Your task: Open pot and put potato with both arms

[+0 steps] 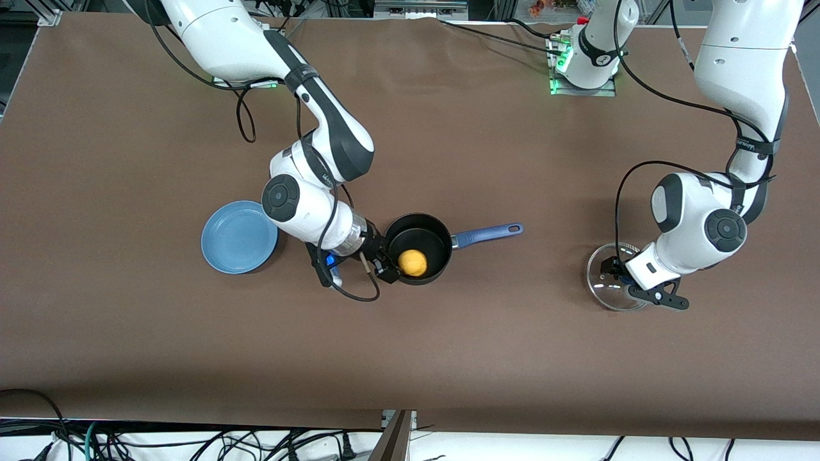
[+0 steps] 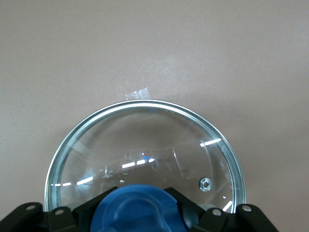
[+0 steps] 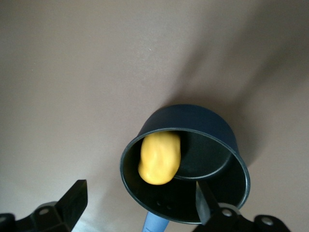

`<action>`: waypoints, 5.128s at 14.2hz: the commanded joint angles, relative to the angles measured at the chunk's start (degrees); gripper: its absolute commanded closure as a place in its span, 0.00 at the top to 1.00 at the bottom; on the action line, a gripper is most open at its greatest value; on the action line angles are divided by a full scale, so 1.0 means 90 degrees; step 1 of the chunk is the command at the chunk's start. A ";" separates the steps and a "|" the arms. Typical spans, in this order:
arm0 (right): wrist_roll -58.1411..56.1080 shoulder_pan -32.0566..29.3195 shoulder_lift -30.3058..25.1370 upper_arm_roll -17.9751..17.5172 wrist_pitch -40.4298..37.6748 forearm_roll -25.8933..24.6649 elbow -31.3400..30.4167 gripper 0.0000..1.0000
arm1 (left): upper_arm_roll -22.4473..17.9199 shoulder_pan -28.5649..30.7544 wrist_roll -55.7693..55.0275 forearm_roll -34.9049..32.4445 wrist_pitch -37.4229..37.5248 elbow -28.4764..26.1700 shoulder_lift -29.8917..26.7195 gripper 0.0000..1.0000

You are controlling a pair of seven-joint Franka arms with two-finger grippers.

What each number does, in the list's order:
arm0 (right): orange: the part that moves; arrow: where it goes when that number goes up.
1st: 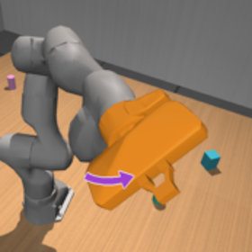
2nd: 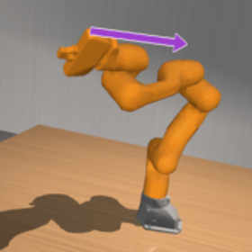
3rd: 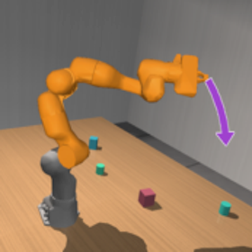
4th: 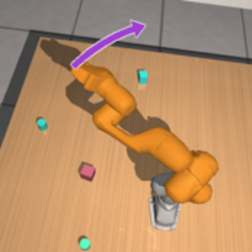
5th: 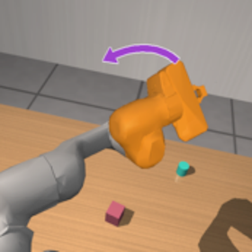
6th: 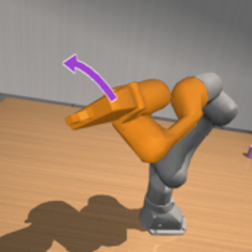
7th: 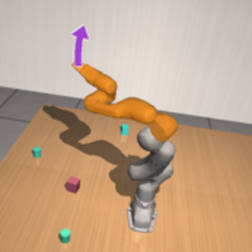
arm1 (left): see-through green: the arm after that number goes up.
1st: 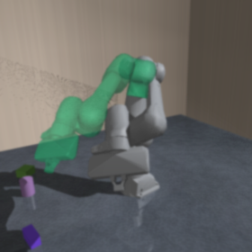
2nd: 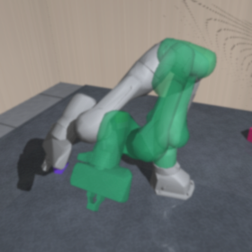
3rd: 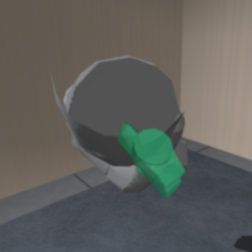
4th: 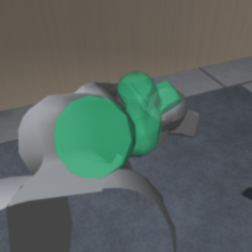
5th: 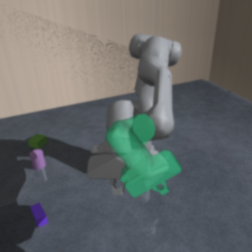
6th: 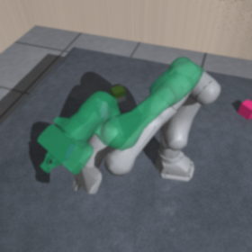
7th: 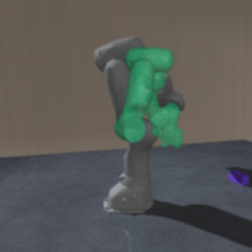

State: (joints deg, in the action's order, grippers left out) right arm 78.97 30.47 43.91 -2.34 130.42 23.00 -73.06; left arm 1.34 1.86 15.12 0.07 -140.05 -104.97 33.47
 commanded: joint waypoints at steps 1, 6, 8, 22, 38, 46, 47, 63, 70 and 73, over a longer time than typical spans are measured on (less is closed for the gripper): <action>0.0054 -0.0006 -0.0064 0.0093 -0.0320 -0.0026 0.0149 1.00 | 0.0026 0.0115 0.0291 -0.0116 -0.0219 -0.0212 -0.0145 0.34; -0.1279 -0.0065 -0.0950 0.0823 -0.2210 -0.1061 -0.0133 1.00 | 0.0026 0.0135 0.0351 -0.0115 -0.0220 -0.0163 -0.0145 0.50; -0.2704 -0.0094 -0.1594 0.1292 -0.2819 -0.1032 -0.0610 1.00 | 0.0026 0.0135 0.0351 -0.0116 -0.0220 -0.0144 -0.0145 0.57; -0.8001 -0.2942 -0.5192 0.0418 -0.4421 -0.2243 -0.3172 1.00 | 0.0046 0.0106 0.0224 -0.0106 -0.0123 0.0167 -0.0223 0.71; -0.8335 -0.3161 -0.4860 0.0181 -0.4608 -0.2604 -0.2029 1.00 | 0.0222 -0.0021 -0.0645 0.0392 0.4709 0.3820 -0.0408 0.71; -0.8325 -0.3141 -0.4860 0.0162 -0.4647 -0.2565 -0.1960 1.00 | 0.0192 0.0018 -0.0703 0.0392 0.5989 0.3753 -0.1696 0.71; -0.8316 -0.3112 -0.4860 0.0152 -0.4705 -0.2575 -0.1970 1.00 | 0.0192 0.0018 -0.0820 0.0383 0.6088 0.3753 -0.1813 0.71; -0.8326 -0.3063 -0.4860 0.0172 -0.4862 -0.2585 -0.1990 1.00 | 0.0719 0.0008 -0.1405 0.0266 0.6119 0.2913 -0.2791 0.95; -0.8335 -0.3063 -0.4860 0.0172 -0.4862 -0.2585 -0.1990 1.00 | 0.0730 0.0379 -0.1466 0.0305 0.5347 0.2542 -0.2762 1.00; -0.8326 -0.3063 -0.4860 0.0172 -0.4862 -0.2585 -0.1990 1.00 | 0.0700 0.0408 -0.1475 0.0256 0.5278 0.2571 -0.2781 1.00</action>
State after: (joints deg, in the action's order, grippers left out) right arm 4.60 3.08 -0.31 -0.52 87.87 0.31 -92.28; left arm 7.51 5.19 1.42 2.67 -91.91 -81.15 9.74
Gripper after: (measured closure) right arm 0.000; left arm 0.000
